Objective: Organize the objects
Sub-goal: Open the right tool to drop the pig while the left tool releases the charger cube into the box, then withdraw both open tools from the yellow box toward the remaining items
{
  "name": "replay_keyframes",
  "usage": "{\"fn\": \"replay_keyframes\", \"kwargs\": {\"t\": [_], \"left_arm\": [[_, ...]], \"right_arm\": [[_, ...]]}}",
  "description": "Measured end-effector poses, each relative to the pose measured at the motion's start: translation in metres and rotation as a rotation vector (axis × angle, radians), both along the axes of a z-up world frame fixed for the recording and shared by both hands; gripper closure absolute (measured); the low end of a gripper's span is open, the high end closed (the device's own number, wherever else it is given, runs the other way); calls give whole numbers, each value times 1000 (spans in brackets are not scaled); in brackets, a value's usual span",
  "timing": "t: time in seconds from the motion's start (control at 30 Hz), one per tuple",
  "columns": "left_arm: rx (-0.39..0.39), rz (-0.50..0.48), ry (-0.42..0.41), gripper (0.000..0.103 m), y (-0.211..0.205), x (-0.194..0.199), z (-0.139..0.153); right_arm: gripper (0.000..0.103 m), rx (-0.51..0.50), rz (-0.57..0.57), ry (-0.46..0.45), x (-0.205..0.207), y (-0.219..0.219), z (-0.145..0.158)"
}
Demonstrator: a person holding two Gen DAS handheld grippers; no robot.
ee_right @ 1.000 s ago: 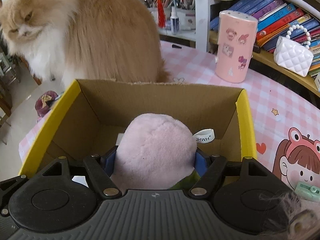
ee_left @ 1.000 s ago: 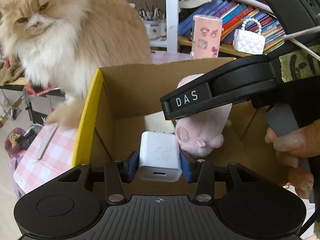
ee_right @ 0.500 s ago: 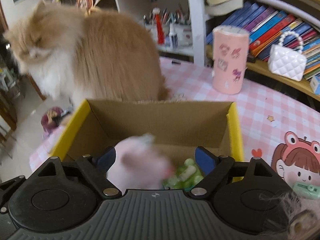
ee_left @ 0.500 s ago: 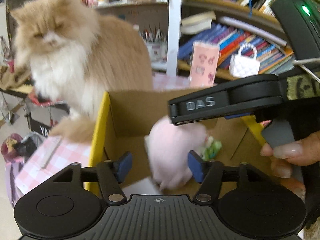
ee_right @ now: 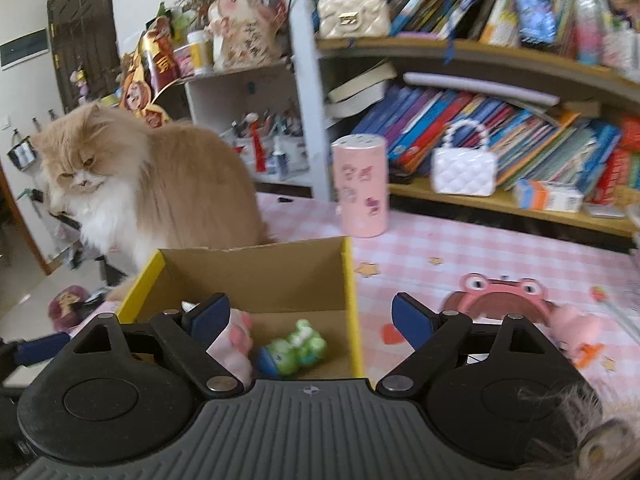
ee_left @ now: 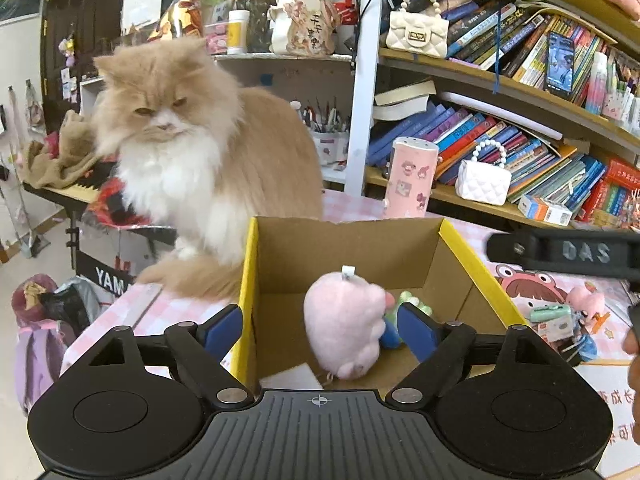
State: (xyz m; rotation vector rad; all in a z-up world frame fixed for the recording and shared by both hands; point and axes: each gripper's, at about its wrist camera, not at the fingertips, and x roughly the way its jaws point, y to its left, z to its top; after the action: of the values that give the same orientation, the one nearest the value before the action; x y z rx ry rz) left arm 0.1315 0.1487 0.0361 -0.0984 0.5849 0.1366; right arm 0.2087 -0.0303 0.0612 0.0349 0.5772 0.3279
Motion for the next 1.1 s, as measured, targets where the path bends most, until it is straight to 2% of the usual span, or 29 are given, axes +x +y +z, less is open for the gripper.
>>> {"fn": "replay_keyframes", "kwargs": {"t": [0.23, 0.63, 1.1], "left_arm": [[-12, -2, 22, 13, 3, -37, -9], [-26, -52, 127, 9, -7, -97, -35], [-17, -143, 193, 6, -28, -132, -49]], "right_arm": [[15, -44, -68, 16, -52, -13, -21], [15, -119, -77, 88, -140, -8, -55], [14, -144, -178, 158, -195, -25, -72]]}}
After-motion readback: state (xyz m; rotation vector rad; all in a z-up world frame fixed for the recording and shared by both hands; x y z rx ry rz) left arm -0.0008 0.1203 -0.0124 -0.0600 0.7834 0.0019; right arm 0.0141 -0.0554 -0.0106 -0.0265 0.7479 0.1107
